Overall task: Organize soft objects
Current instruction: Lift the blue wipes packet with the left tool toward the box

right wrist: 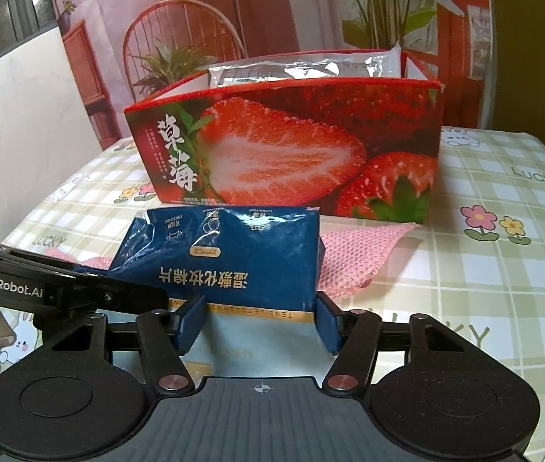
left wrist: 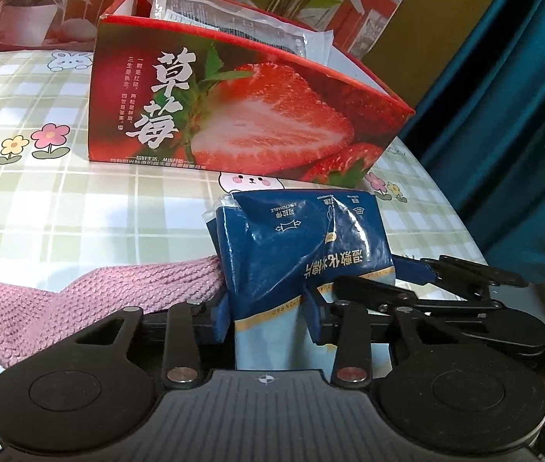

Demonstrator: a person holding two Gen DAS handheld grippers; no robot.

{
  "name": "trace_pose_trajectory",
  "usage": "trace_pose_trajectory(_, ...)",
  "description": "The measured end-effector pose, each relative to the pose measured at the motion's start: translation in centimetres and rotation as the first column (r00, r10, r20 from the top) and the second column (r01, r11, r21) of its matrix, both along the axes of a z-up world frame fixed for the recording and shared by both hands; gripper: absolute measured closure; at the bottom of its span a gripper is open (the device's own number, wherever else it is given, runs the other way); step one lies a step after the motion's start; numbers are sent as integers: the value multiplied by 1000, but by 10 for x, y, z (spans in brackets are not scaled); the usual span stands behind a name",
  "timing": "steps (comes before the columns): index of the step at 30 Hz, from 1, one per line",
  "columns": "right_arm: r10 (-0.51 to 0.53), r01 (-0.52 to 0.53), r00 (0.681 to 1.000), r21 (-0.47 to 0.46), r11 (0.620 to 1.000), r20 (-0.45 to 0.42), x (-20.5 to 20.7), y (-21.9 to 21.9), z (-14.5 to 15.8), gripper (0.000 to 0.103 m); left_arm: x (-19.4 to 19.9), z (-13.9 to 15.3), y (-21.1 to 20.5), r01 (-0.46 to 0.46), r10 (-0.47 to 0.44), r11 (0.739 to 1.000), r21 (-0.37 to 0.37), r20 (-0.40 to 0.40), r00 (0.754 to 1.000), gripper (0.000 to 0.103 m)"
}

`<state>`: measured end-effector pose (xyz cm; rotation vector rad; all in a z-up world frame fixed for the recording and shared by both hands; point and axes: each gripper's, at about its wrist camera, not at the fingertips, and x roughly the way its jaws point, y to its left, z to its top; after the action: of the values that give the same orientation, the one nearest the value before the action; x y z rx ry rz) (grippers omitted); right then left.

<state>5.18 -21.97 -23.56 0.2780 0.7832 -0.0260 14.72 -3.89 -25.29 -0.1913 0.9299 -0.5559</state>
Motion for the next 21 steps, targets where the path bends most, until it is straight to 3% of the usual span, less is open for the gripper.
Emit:
trace_pose_trajectory(6,-12,12,1000,2,1000,19,-7,-4,5,60,-2,-1,1,-2,2,1000,-7,1,1000,63)
trace_pose_trajectory(14,-13,13,1000,17,1000,-3,-7,-7,-2,59,-6,4,-1,-1,1,1000,-2,17,1000,66)
trace_pose_trajectory(21,3,-4,998,30,1000,60,-6,-12,22,63,-4,42,4,13,-11,1000,-15,127,992,67)
